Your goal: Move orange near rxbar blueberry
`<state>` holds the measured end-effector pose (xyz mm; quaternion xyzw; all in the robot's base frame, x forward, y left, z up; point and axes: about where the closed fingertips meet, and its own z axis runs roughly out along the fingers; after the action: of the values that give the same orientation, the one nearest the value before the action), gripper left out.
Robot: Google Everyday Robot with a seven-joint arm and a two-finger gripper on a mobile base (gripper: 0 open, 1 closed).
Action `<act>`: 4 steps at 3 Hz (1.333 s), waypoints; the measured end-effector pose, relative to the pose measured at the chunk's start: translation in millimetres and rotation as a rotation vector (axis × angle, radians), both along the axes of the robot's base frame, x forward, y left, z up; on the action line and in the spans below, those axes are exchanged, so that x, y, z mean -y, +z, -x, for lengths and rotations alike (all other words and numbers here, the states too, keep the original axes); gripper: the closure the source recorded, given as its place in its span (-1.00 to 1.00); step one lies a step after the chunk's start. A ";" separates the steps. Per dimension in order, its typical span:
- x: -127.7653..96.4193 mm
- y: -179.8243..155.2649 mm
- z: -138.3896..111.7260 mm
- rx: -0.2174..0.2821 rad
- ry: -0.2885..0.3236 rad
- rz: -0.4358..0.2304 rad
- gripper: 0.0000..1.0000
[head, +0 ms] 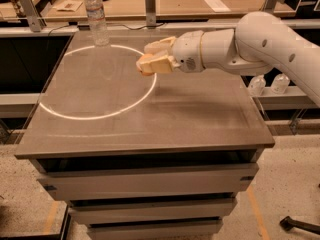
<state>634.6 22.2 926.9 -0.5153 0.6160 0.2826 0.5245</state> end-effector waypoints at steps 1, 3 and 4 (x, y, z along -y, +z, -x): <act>4.5 10.5 -25.9 0.040 -0.043 -0.014 1.00; 2.3 17.7 -84.0 0.080 -0.036 -0.008 1.00; 8.3 11.4 -103.5 0.063 -0.043 0.008 1.00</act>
Offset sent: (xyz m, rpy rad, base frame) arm 0.0948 -0.0131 0.0273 0.0200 -0.1182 -0.0405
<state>738.1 13.9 938.2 -0.5130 0.6112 0.2524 0.5474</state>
